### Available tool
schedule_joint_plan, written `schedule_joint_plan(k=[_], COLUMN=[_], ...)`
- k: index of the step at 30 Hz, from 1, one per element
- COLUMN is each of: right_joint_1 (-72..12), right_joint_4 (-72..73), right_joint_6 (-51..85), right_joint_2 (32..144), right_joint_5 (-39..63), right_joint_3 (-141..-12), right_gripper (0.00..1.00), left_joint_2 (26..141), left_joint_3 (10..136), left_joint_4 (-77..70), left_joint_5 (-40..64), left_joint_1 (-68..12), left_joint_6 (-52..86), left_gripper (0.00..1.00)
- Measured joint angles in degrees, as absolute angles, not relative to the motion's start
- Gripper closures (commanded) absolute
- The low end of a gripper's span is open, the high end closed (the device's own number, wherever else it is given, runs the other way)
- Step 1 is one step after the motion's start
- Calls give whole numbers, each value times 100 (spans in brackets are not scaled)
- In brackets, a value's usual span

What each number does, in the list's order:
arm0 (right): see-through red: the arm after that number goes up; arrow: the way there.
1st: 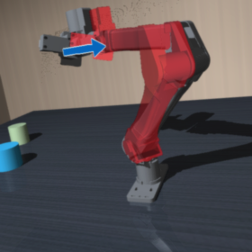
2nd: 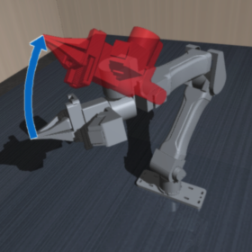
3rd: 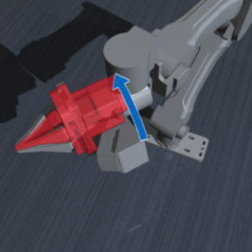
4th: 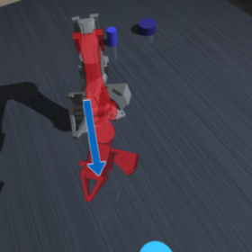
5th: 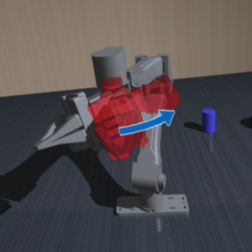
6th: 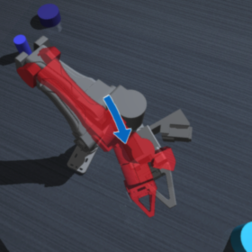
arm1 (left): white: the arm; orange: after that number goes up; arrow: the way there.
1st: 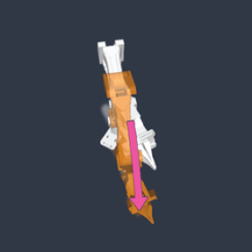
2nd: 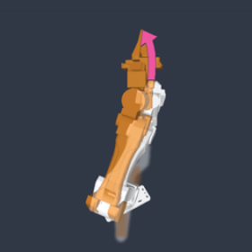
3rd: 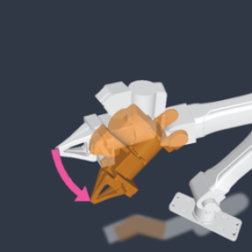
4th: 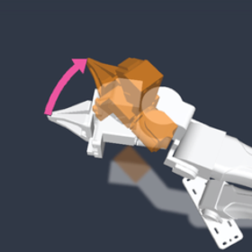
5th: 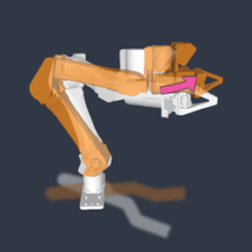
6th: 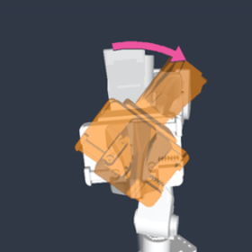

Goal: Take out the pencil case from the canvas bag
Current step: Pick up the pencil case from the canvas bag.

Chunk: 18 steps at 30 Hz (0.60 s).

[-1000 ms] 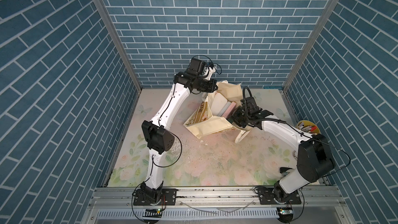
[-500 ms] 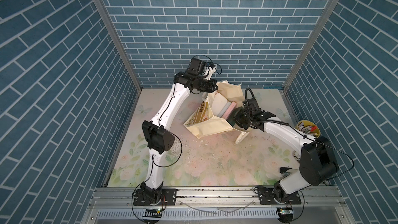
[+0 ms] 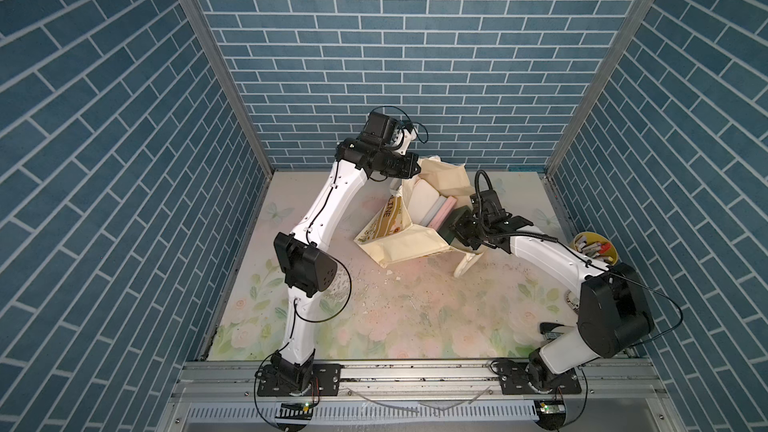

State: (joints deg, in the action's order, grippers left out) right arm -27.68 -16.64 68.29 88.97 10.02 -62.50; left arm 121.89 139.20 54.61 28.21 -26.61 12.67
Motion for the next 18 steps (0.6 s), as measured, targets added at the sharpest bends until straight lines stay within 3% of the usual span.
schedule_joint_plan(k=[2, 10, 16, 18], right_joint_1=[-2766, -2757, -2755, -2753], right_joint_4=[-1662, -1667, -1680, -1691], right_joint_6=[6842, 6853, 6807, 6779], right_joint_2=[8897, 8860, 8729, 8676], right_joint_5=[1013, 1022, 1015, 1017], right_joint_3=[-6250, -6250, -6250, -6252], right_gripper=[85, 87, 100, 100], left_joint_2=[12189, 12195, 12239, 12241], left_joint_3=[13926, 13928, 13959, 13961], left_joint_4=[5468, 5465, 5452, 5452], left_joint_5=[2818, 2816, 2814, 2814], left_joint_1=[-2661, -2661, -2659, -2659], left_joint_6=[1267, 1269, 1302, 1306], left_gripper=[100, 100, 100, 100])
